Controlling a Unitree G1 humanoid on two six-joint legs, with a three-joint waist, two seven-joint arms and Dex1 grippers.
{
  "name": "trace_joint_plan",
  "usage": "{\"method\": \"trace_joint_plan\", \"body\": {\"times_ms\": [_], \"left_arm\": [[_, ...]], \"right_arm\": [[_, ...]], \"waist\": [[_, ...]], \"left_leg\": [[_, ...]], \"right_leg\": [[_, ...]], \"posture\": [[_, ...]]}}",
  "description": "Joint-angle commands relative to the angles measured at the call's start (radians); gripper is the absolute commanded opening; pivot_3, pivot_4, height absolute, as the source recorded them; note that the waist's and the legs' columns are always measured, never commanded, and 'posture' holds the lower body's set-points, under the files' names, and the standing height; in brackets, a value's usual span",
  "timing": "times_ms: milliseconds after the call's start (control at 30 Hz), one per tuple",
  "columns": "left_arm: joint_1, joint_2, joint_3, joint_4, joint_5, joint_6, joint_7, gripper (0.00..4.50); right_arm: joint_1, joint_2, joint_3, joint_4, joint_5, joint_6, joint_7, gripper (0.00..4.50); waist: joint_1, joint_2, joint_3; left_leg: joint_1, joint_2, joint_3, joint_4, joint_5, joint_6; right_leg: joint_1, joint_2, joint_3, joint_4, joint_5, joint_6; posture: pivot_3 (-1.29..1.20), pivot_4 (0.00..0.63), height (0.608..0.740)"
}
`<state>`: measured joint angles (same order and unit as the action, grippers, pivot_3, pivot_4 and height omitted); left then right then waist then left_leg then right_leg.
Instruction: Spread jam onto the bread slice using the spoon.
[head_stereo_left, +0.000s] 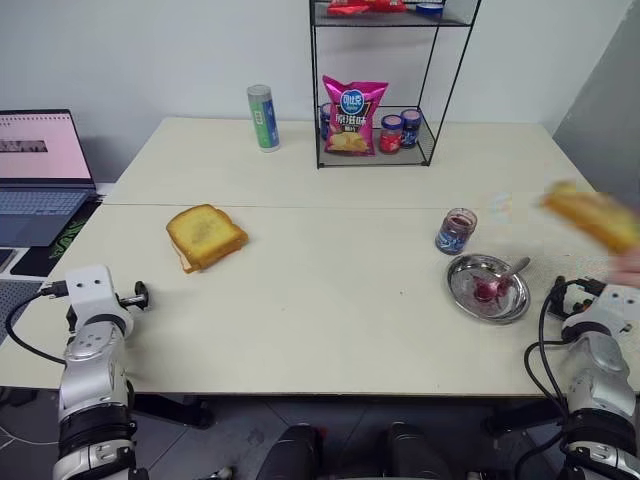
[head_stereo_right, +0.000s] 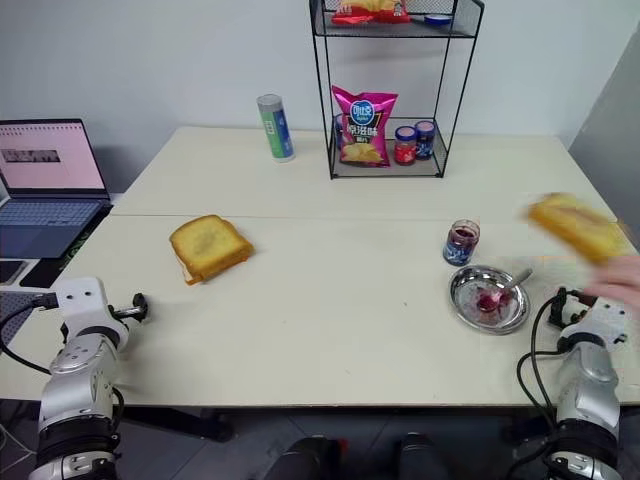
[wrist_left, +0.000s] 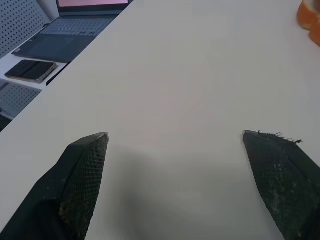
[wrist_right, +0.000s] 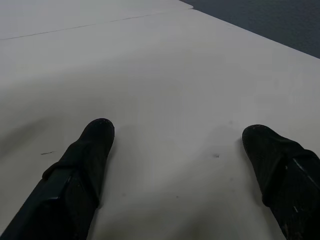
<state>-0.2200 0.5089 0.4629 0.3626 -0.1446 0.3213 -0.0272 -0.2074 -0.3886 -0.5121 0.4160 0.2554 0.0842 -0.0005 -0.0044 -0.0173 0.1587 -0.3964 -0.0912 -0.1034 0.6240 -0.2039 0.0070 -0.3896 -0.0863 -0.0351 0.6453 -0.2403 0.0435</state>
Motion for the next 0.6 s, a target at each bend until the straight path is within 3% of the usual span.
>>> {"method": "trace_joint_plan", "body": {"times_ms": [33,333,500,600], "left_arm": [[0.015,0.008,0.009,0.0,0.005,0.005,0.01,4.5],[0.029,0.021,0.016,-0.004,-0.008,-0.009,-0.007,4.5],[0.02,0.04,0.049,-0.043,-0.043,-0.029,-0.036,4.5],[0.026,0.047,0.046,-0.149,-0.104,-0.051,-0.134,4.5]], "right_arm": [[-0.008,-0.001,0.005,0.001,0.005,0.016,0.002,4.47],[-0.019,-0.021,-0.018,-0.031,0.015,0.028,-0.013,4.47],[-0.091,-0.057,-0.024,-0.117,0.035,0.058,-0.02,4.47],[-0.173,-0.096,0.009,-0.228,0.075,0.111,0.036,4.47]], "waist": [[0.0,0.0,0.0],[-0.001,0.0,0.0],[-0.001,0.004,0.004],[-0.001,0.006,0.008]], "left_leg": [[0.0,0.0,0.0,0.0,0.0,0.0],[-0.001,0.0,0.0,0.0,0.0,0.0],[-0.003,0.0,0.0,-0.001,0.0,0.0],[-0.006,0.0,0.0,-0.001,0.0,0.0]], "right_leg": [[0.0,0.0,0.0,0.0,0.0,0.0],[0.0,0.0,0.0,-0.001,-0.001,-0.001],[-0.003,0.0,0.0,0.0,-0.001,-0.001],[-0.007,0.0,0.0,0.0,0.0,0.001]], "posture": [[0.0,0.15,0.74],[0.0,0.15,0.74],[0.0,0.15,0.74],[0.0,0.15,0.74]]}}
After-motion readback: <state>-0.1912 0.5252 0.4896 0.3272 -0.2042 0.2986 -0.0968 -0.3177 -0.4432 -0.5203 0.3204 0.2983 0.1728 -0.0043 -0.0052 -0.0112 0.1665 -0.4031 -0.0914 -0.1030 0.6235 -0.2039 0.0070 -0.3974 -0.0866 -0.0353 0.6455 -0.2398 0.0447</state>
